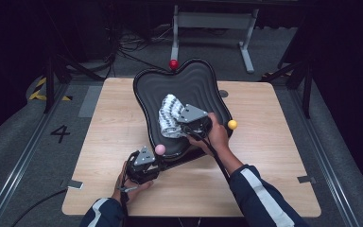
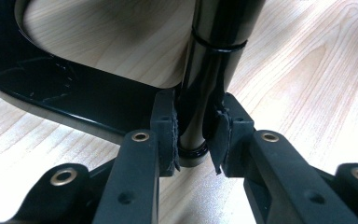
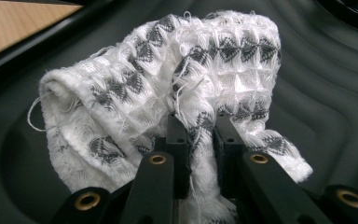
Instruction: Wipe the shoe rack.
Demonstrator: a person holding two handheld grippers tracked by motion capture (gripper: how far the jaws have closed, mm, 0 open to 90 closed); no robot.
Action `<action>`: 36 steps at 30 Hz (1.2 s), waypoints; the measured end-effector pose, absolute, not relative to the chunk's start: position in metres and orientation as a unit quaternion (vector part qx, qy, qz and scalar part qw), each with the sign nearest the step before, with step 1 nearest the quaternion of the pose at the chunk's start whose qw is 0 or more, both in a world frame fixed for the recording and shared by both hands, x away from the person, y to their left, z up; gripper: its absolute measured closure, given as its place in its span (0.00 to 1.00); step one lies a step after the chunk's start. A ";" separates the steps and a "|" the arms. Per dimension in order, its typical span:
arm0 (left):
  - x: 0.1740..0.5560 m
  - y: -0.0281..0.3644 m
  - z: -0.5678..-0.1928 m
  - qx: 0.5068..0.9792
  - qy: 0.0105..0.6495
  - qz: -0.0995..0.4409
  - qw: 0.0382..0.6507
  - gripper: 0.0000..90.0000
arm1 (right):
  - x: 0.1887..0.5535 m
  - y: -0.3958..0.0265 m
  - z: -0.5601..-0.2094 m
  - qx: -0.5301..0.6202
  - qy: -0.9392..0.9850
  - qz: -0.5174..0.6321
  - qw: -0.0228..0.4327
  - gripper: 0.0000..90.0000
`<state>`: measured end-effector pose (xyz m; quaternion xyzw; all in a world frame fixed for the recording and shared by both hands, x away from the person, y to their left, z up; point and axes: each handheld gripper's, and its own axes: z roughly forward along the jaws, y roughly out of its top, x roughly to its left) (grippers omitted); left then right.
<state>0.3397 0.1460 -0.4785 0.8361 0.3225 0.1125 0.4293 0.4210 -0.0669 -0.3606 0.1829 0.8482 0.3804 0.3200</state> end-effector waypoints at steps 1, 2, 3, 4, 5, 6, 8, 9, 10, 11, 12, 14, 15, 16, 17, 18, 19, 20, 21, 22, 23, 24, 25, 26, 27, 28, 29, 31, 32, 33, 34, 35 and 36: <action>0.340 0.146 -0.479 0.837 0.319 0.114 0.430 0.81 | 0.426 -0.075 -0.359 0.193 0.845 0.377 0.326 0.89; 0.339 0.146 -0.479 0.838 0.316 0.119 0.428 0.81 | 0.426 -0.075 -0.359 0.193 0.845 0.377 0.326 0.89; 0.338 0.145 -0.478 0.838 0.320 0.113 0.426 0.81 | 0.428 -0.079 -0.359 0.202 0.842 0.376 0.329 0.89; 0.337 0.145 -0.478 0.839 0.320 0.113 0.425 0.81 | 0.431 -0.084 -0.358 0.209 0.840 0.374 0.332 0.89; 0.337 0.145 -0.478 0.839 0.319 0.113 0.426 0.81 | 0.434 -0.089 -0.358 0.216 0.838 0.371 0.337 0.89; 0.337 0.145 -0.478 0.838 0.317 0.114 0.429 0.81 | 0.437 -0.094 -0.357 0.224 0.835 0.369 0.340 0.89; 0.335 0.145 -0.478 0.838 0.318 0.108 0.430 0.81 | 0.444 -0.105 -0.356 0.237 0.831 0.362 0.350 0.89; 0.335 0.145 -0.477 0.843 0.314 0.110 0.422 0.81 | 0.447 -0.110 -0.355 0.245 0.829 0.355 0.356 0.89; 0.333 0.144 -0.478 0.839 0.317 0.104 0.430 0.81 | 0.450 -0.116 -0.355 0.255 0.828 0.348 0.359 0.89; 0.333 0.144 -0.478 0.840 0.315 0.107 0.429 0.80 | 0.453 -0.121 -0.355 0.261 0.826 0.345 0.362 0.89; 0.332 0.144 -0.478 0.841 0.314 0.105 0.428 0.80 | 0.454 -0.125 -0.354 0.267 0.824 0.343 0.364 0.89; 0.330 0.144 -0.478 0.842 0.312 0.101 0.428 0.80 | 0.458 -0.135 -0.354 0.281 0.820 0.339 0.367 0.89; 0.329 0.144 -0.477 0.844 0.312 0.098 0.425 0.80 | 0.460 -0.140 -0.354 0.290 0.817 0.336 0.368 0.89; 0.328 0.143 -0.477 0.844 0.310 0.097 0.427 0.80 | 0.462 -0.144 -0.354 0.297 0.815 0.333 0.370 0.89; 0.327 0.142 -0.477 0.843 0.311 0.095 0.428 0.80 | 0.463 -0.148 -0.354 0.303 0.813 0.337 0.367 0.89; 0.327 0.142 -0.477 0.844 0.308 0.096 0.429 0.80 | 0.465 -0.153 -0.354 0.308 0.811 0.347 0.357 0.89; 0.328 0.143 -0.478 0.844 0.308 0.094 0.428 0.80 | 0.465 -0.153 -0.354 0.308 0.811 0.347 0.357 0.89; 0.328 0.143 -0.478 0.843 0.310 0.092 0.431 0.80 | 0.464 -0.153 -0.353 0.306 0.811 0.346 0.359 0.89; 0.328 0.143 -0.478 0.842 0.309 0.092 0.433 0.80 | 0.464 -0.152 -0.353 0.305 0.811 0.347 0.360 0.89; 0.328 0.143 -0.478 0.842 0.307 0.094 0.433 0.80 | 0.463 -0.150 -0.352 0.302 0.811 0.348 0.361 0.89; 0.328 0.142 -0.479 0.841 0.308 0.093 0.434 0.80 | 0.462 -0.148 -0.352 0.300 0.811 0.350 0.360 0.89; 0.328 0.142 -0.479 0.842 0.308 0.093 0.434 0.80 | 0.462 -0.146 -0.352 0.294 0.814 0.351 0.358 0.89; 0.328 0.142 -0.479 0.842 0.307 0.093 0.434 0.80 | 0.461 -0.143 -0.352 0.291 0.815 0.356 0.354 0.89; 0.328 0.142 -0.478 0.842 0.307 0.091 0.433 0.80 | 0.460 -0.139 -0.352 0.285 0.817 0.357 0.352 0.89; 0.328 0.142 -0.479 0.843 0.306 0.091 0.434 0.80 | 0.459 -0.134 -0.352 0.282 0.818 0.361 0.348 0.89; 0.328 0.142 -0.478 0.845 0.304 0.093 0.431 0.80 | 0.458 -0.131 -0.352 0.280 0.819 0.365 0.343 0.89; 0.328 0.142 -0.478 0.845 0.303 0.095 0.431 0.80 | 0.457 -0.126 -0.351 0.274 0.821 0.369 0.339 0.89; 0.328 0.141 -0.478 0.845 0.303 0.093 0.432 0.80 | 0.454 -0.115 -0.350 0.263 0.825 0.373 0.334 0.89; 0.327 0.141 -0.478 0.844 0.302 0.095 0.432 0.80 | 0.452 -0.109 -0.350 0.256 0.827 0.374 0.332 0.89; 0.328 0.141 -0.478 0.847 0.298 0.098 0.430 0.80 | 0.450 -0.103 -0.349 0.248 0.829 0.375 0.332 0.89; 0.328 0.141 -0.478 0.846 0.299 0.097 0.430 0.80 | 0.448 -0.097 -0.349 0.241 0.832 0.375 0.330 0.89; 0.328 0.141 -0.478 0.848 0.296 0.098 0.429 0.80 | 0.446 -0.090 -0.348 0.234 0.833 0.379 0.327 0.89; 0.328 0.141 -0.478 0.847 0.297 0.099 0.430 0.80 | 0.444 -0.084 -0.348 0.228 0.835 0.381 0.325 0.89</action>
